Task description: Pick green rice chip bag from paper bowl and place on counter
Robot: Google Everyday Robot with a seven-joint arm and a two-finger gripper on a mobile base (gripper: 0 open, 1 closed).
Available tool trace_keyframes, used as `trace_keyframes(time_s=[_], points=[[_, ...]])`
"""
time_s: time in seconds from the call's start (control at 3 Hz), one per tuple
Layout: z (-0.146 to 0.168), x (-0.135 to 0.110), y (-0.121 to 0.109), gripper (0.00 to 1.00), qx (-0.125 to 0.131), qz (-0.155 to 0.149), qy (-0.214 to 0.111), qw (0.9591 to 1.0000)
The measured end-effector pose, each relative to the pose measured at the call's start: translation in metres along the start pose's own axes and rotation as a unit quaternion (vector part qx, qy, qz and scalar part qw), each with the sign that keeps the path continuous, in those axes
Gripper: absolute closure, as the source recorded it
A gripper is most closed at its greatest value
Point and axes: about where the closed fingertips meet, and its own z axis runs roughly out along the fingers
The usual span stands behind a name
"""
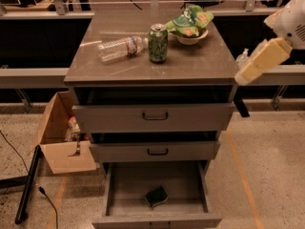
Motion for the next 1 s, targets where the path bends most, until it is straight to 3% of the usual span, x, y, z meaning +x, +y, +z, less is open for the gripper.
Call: trace_keyframes(time_s=[0.33,0.67,1.0], points=[[0.021,-0.028,-0.058,0.00,0.032,0.059,-0.085,0.9941],[0.072,-0.063,-0.097,0.00,0.048,0.102,-0.150,0.9822],[0.136,-0.094,-0.135,0.00,0.085,0.109,-0.193,0.9714]])
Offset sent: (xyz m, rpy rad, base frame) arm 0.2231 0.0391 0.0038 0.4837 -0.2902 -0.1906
